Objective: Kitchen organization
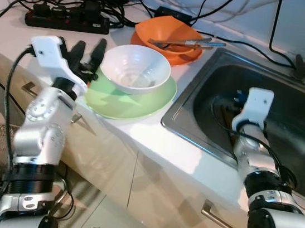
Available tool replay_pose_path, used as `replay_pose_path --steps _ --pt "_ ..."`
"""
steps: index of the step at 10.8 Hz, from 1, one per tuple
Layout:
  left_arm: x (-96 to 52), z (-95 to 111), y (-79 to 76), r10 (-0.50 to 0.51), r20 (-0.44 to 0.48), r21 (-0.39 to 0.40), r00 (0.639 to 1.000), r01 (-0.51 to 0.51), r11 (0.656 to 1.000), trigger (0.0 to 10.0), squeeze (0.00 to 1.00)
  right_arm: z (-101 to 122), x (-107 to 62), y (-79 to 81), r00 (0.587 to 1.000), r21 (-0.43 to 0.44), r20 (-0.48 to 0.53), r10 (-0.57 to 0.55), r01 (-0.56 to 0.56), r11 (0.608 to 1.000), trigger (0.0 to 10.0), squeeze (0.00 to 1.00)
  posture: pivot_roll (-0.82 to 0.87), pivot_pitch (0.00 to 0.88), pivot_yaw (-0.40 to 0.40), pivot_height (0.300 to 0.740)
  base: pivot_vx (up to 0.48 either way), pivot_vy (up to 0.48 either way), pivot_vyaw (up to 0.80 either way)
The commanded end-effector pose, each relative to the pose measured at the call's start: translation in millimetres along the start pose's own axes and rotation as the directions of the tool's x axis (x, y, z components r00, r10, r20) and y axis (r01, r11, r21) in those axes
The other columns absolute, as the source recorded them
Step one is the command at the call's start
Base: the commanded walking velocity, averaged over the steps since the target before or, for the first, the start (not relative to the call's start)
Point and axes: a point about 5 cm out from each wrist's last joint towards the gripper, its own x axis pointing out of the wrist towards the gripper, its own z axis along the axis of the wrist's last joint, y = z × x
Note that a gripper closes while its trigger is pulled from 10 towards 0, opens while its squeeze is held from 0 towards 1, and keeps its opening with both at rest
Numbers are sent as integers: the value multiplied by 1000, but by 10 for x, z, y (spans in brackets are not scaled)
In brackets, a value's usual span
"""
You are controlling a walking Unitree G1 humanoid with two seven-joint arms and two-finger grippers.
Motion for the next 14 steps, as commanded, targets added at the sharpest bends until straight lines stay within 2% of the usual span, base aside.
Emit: replay_pose_path --steps 1,3,4,5,7,12,13,14 --pt "43 104 -33 -8 14 -5 1000 8 1000 10000 0 70 4 31 999 -8 39 12 -12 1000 10000 0 133 89 -32 740 0 0 0" --pt "58 166 14 9 -36 49 999 -7 999 10000 0 102 5 70 998 -5 53 23 -22 1000 10000 0 136 94 -32 740 0 0 0" --pt "66 177 55 48 -128 123 991 -33 992 10000 0 125 2 91 998 1 62 29 -29 1000 10000 0 139 97 -28 740 0 0 0" --pt "67 206 110 81 -207 140 975 -52 989 10000 0 143 1 104 997 5 69 33 -33 999 10000 0 146 98 -26 740 0 0 0" --pt "62 211 82 17 -251 85 968 4 996 10000 0 141 -2 124 997 11 68 34 -35 999 10000 0 150 99 -22 740 0 0 0" --pt "60 207 15 -32 -307 61 951 53 997 10000 0 124 -17 128 998 18 64 30 -31 999 10000 0 146 99 -15 740 0 0 0" --pt "74 16 38 -7 -403 46 915 28 999 10000 0 117 -17 147 998 19 60 33 -34 999 10000 0 149 99 -12 740 0 0 0" --pt "79 -47 21 -11 -429 31 903 27 999 10000 0 115 -21 156 998 20 59 35 -36 999 10000 0 145 96 -7 740 0 0 0"
